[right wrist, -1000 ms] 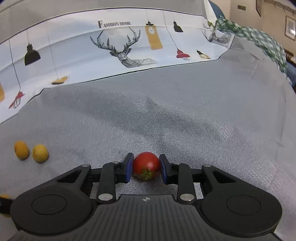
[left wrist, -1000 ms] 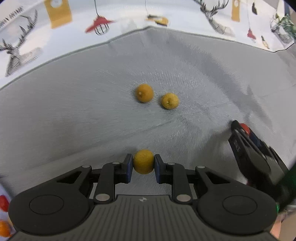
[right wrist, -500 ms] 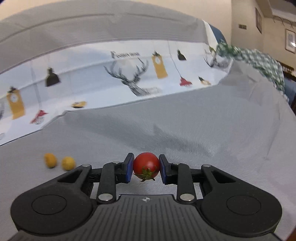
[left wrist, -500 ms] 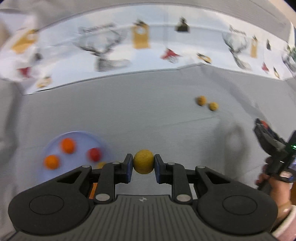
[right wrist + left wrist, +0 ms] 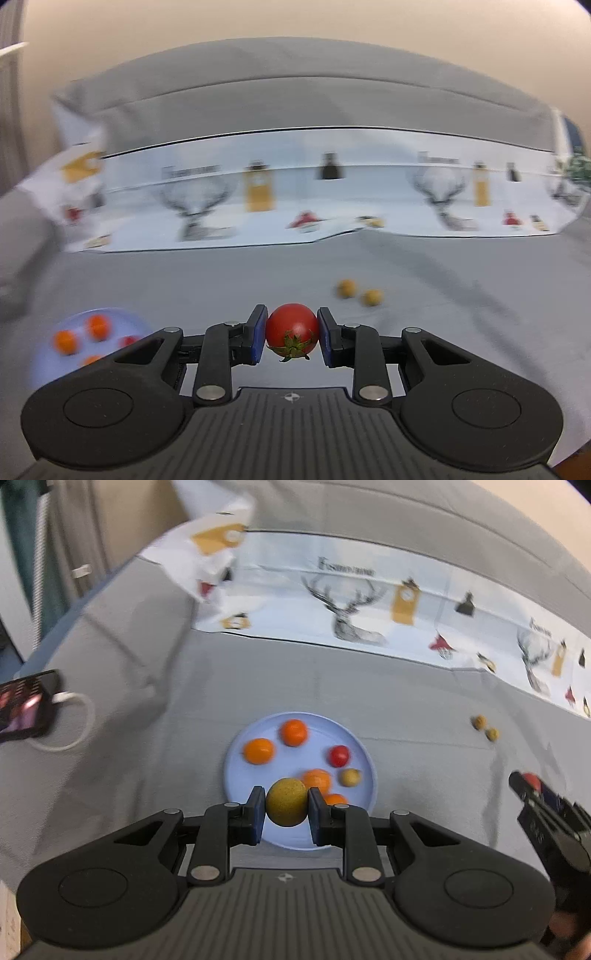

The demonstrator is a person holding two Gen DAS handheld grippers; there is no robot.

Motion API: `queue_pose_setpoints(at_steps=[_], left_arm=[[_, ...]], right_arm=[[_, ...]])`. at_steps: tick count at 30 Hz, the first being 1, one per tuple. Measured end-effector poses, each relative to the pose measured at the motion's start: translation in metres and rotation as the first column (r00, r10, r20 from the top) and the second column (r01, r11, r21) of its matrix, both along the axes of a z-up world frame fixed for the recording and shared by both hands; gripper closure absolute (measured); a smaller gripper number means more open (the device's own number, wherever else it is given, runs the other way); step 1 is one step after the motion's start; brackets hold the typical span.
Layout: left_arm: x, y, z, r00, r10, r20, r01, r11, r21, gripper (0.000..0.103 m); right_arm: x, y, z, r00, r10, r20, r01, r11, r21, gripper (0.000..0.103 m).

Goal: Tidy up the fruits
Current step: 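Carry tomato and plum to the blue plate and open both tools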

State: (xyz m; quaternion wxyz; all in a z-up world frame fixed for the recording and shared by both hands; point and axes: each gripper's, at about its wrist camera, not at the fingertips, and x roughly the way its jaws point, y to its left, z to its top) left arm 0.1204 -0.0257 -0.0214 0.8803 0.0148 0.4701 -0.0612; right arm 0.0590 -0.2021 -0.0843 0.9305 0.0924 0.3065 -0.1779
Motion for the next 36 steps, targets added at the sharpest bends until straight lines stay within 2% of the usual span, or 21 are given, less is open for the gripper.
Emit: queue_pose_setpoints(at_steps=[3, 7, 16, 27, 36], left_arm=[[-0.006, 0.023, 0.004, 0.999, 0.033, 0.022, -0.033, 0.999, -0.017, 0.076], [-0.007, 0.046, 0.007, 0.997, 0.066, 0.032, -0.064, 0.996, -0.056, 0.076], [-0.001, 0.072, 0.004, 0.995, 0.099, 0.027, -0.095, 0.99, -0.102, 0.076], [0.027, 0.063, -0.016, 0.996, 0.084, -0.01, -0.085, 0.991, -0.107, 0.076], [0.07, 0.04, -0.051, 0.996, 0.044, -0.081, -0.051, 0.995, -0.086, 0.076]], right_arm=[[0.004, 0.03, 0.014, 0.997, 0.073, -0.007, -0.073, 0.997, 0.022, 0.073], [0.012, 0.062, 0.027, 0.99, 0.139, -0.01, -0.139, 0.99, 0.001, 0.073], [0.023, 0.1, 0.043, 0.974, 0.225, -0.014, -0.225, 0.974, -0.033, 0.073], [0.046, 0.112, 0.03, 0.961, 0.272, -0.051, -0.273, 0.962, -0.018, 0.073], [0.072, 0.112, 0.003, 0.951, 0.296, -0.095, -0.293, 0.955, 0.042, 0.073]])
